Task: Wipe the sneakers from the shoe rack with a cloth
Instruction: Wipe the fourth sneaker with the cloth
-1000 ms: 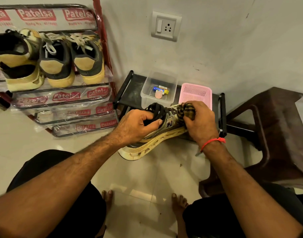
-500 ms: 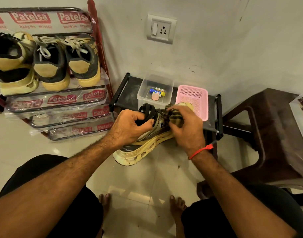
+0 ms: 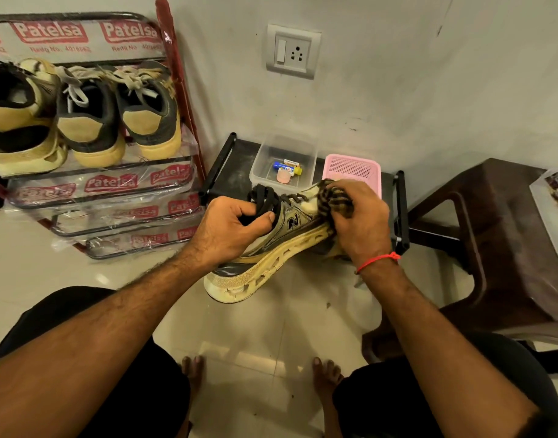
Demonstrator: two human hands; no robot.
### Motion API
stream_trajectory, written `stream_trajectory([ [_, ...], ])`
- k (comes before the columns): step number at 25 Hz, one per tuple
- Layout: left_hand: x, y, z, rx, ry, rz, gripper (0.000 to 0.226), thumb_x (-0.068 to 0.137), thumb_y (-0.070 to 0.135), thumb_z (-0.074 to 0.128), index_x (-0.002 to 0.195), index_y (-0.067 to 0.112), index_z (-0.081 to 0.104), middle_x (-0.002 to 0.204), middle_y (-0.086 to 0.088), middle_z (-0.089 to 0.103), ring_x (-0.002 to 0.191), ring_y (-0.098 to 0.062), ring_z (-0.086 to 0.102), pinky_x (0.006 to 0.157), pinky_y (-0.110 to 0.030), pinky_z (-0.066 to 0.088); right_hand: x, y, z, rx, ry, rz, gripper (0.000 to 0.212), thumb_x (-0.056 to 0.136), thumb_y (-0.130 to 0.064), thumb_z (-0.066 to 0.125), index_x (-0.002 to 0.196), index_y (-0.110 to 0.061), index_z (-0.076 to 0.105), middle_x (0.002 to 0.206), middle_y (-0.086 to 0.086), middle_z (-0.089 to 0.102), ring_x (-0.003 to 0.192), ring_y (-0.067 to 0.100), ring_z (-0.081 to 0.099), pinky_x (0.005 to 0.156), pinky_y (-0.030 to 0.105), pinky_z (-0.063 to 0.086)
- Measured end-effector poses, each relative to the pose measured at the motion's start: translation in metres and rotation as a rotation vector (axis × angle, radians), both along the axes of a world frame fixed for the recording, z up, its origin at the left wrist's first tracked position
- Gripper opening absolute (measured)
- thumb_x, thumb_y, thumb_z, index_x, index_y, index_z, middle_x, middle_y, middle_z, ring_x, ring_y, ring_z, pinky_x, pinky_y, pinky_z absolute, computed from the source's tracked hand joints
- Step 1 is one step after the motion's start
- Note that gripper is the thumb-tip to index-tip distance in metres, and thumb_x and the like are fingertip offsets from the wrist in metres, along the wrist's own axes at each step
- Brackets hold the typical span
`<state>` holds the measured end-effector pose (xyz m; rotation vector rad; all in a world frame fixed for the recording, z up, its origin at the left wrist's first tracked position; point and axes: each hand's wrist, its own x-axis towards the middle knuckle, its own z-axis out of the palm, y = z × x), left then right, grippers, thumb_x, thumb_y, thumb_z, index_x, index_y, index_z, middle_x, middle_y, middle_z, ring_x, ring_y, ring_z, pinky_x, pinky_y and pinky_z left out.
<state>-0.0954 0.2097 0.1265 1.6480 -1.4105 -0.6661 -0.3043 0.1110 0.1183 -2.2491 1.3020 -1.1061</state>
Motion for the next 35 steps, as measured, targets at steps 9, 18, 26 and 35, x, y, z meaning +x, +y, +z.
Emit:
stream_trajectory([
  [9,0.009,-0.006,0.009,0.067,0.245,0.241,0.032,0.095,0.020,0.067,0.067,0.004,0.070,0.058,-0.010,0.062,0.050,-0.012,0.053,0.047,-0.025,0.043,0.035,0.054,-0.011,-0.183,0.016,0.336,0.028,0.080,-0.003,0.074,0.108,-0.003,0.070,0.113,0.013,0.061,0.107,0.023,0.060,0.095,0.031,0.053],
  [18,0.006,-0.004,0.013,0.090,0.275,0.239,0.027,0.094,0.020,0.068,0.070,0.009,0.074,0.072,-0.021,0.072,0.060,-0.022,0.064,0.053,-0.027,0.051,0.020,0.033,-0.013,-0.012,0.043,0.147,0.029,0.081,-0.008,0.074,0.109,-0.007,0.069,0.112,0.009,0.065,0.104,0.014,0.057,0.098,0.022,0.049],
  [26,0.004,-0.004,0.015,0.137,0.276,0.195,0.027,0.093,0.020,0.068,0.068,0.012,0.073,0.075,-0.023,0.072,0.064,-0.026,0.063,0.060,-0.032,0.051,0.007,0.010,0.004,-0.021,-0.078,-0.037,0.027,0.083,-0.002,0.072,0.108,-0.007,0.069,0.111,0.009,0.067,0.107,0.019,0.059,0.098,0.036,0.053],
  [35,0.002,-0.003,0.009,0.151,0.232,0.137,0.027,0.093,0.022,0.070,0.067,0.016,0.075,0.062,-0.005,0.072,0.055,-0.015,0.064,0.051,-0.027,0.051,-0.001,-0.005,0.000,0.076,-0.049,-0.134,0.028,0.082,0.003,0.070,0.109,-0.005,0.069,0.110,0.011,0.064,0.102,0.019,0.058,0.097,0.041,0.052],
])
